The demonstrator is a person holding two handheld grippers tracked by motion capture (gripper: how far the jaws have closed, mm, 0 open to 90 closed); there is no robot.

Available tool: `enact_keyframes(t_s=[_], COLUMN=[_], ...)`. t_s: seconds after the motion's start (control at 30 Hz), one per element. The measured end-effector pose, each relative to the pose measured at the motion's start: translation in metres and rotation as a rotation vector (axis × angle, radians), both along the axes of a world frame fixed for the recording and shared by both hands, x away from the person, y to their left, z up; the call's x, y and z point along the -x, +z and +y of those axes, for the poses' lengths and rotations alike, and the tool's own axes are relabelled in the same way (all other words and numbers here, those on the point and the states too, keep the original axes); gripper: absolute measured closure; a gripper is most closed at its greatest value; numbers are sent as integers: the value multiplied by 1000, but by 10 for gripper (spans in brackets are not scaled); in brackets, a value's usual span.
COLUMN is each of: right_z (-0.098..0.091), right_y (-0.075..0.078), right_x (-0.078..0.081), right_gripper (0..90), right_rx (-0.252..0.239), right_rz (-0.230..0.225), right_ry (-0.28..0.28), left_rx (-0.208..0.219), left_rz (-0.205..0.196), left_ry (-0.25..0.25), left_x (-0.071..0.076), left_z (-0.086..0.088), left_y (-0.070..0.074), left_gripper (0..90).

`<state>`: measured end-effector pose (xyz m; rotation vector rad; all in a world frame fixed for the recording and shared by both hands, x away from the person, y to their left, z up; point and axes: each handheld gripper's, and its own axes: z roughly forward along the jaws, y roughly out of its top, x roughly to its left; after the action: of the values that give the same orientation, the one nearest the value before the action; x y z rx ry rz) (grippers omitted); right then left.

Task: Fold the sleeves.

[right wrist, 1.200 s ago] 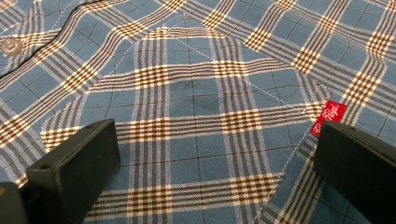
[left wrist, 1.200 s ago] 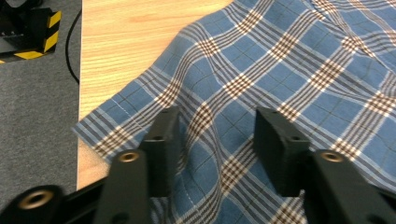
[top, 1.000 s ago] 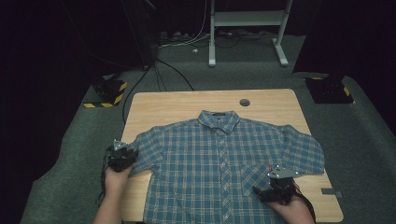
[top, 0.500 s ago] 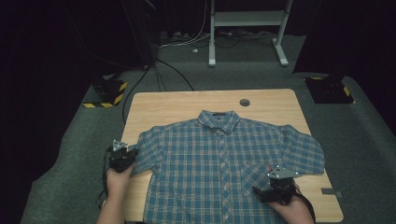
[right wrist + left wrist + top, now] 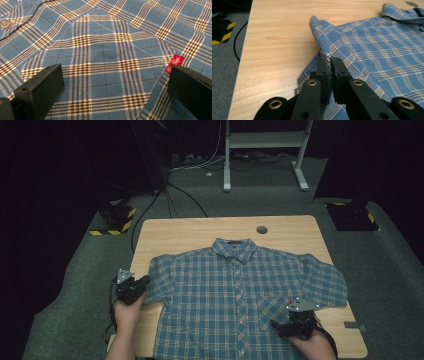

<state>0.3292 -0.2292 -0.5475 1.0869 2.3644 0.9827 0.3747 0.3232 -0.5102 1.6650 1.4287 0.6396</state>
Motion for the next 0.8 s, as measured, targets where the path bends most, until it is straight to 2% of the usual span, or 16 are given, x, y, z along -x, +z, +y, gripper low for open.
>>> enact_keyframes(t_s=[0.3,0.8], right_z=[0,-1], right_y=[0,0], right_x=[0,-1], right_gripper=[0,0], right_rx=[0,-3], right_rz=[2,7], right_ry=[0,-1], left_rx=[20,37], left_rz=[-40,-91], left_ry=[-8,-57], left_x=[4,7], left_z=[-12,-36], left_y=[9,20], left_gripper=[836,855])
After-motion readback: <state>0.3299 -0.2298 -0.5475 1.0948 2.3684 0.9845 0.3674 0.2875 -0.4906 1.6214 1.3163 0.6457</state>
